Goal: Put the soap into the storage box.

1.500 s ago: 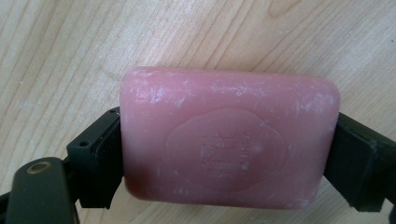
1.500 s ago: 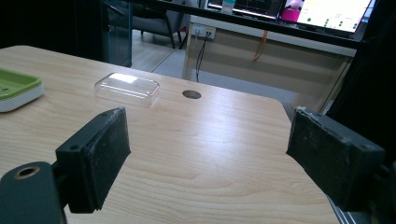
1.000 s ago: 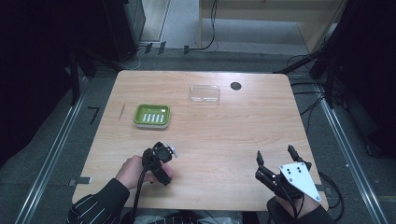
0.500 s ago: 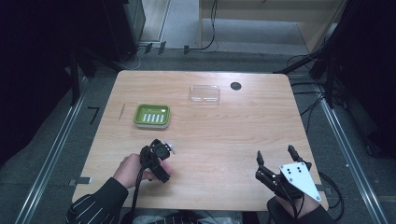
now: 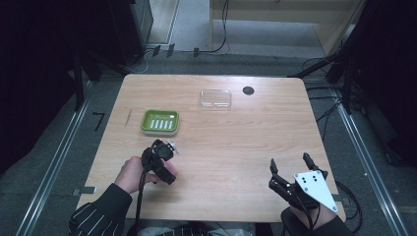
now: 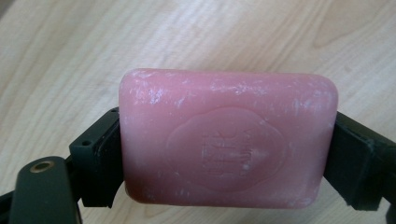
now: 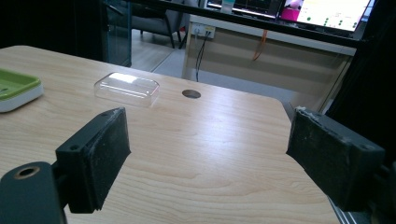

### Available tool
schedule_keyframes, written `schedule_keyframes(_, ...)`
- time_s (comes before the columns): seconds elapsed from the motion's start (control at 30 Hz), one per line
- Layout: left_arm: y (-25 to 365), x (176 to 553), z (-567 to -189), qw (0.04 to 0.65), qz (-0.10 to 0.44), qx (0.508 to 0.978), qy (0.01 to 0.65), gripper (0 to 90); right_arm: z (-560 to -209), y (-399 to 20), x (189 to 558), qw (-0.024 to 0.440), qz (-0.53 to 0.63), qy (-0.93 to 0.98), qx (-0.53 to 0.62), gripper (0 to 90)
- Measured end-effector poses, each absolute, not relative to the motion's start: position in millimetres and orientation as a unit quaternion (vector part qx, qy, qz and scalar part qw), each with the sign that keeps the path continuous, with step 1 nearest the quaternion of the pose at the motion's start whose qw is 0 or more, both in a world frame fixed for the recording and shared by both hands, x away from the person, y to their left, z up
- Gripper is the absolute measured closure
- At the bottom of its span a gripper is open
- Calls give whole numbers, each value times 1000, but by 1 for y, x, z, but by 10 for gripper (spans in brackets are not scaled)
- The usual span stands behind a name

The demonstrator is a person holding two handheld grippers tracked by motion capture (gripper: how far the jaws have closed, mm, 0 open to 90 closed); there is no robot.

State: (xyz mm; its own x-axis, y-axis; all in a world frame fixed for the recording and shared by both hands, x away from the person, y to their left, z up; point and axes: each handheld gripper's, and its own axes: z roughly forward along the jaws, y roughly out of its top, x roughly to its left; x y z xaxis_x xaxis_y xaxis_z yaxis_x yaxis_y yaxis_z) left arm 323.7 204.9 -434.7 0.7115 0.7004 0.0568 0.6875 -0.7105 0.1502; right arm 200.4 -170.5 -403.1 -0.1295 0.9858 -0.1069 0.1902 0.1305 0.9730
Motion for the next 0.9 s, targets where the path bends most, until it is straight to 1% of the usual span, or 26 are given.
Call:
schedule_keyframes(0.4,217,341,-437,46,48,916,394,134,-403,-171,200,445,447,603,488,128)
schedule_keyframes(0.9,222,354,-432,50,49,912,404,134,-403,-171,200,446,446,603,488,128)
